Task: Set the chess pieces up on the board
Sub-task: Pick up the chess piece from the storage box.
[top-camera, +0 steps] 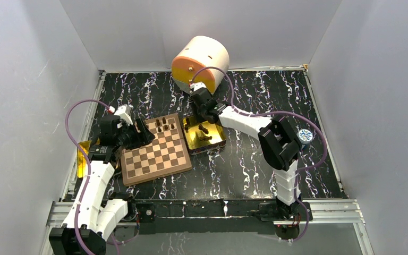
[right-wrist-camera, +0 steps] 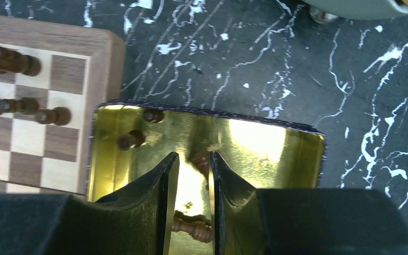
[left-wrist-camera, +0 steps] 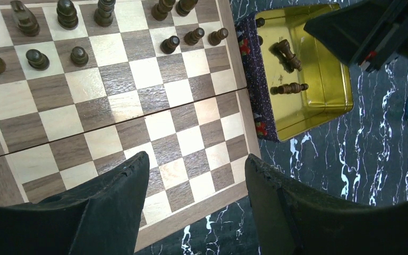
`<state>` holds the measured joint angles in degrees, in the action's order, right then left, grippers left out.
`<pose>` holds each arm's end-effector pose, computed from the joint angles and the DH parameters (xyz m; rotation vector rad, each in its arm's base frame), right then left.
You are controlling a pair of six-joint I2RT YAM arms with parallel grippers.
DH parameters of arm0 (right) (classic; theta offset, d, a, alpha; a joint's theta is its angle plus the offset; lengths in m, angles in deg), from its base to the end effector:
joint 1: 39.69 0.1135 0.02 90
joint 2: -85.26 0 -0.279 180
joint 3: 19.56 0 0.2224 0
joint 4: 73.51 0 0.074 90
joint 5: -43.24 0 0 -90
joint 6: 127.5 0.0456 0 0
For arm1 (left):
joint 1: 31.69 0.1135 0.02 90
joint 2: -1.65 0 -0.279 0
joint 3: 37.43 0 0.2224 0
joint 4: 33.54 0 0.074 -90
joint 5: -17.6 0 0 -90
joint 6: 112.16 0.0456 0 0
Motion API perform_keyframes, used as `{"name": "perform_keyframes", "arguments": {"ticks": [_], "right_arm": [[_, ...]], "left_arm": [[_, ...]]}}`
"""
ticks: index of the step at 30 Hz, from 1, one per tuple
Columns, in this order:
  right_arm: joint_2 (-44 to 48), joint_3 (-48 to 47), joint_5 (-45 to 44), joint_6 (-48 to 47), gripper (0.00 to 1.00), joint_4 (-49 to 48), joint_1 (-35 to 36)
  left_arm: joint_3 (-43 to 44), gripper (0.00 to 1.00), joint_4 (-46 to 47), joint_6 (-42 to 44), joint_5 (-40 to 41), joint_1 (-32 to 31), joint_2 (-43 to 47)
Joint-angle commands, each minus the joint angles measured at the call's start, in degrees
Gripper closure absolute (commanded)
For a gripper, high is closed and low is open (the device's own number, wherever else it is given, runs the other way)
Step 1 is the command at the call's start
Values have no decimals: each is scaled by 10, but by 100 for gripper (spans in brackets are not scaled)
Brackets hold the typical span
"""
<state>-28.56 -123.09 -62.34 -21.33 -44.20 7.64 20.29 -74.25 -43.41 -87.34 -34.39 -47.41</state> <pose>0.3088 0.3170 0.2538 -0.4635 2.2000 0.2946 0.1564 -0.0191 0.2951 -0.1923 2.1454 -0.5224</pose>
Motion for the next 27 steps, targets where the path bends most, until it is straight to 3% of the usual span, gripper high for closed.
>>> {"name": "perform_keyframes", "arguments": {"ticks": [1, 27], "right_arm": [[37, 14, 41, 4, 65, -61, -10], [-49, -8, 132, 1, 60, -97, 4]], "left_arm": [[-16, 36, 31, 16, -25, 3, 4], [-27, 36, 36, 13, -6, 3, 16]]}}
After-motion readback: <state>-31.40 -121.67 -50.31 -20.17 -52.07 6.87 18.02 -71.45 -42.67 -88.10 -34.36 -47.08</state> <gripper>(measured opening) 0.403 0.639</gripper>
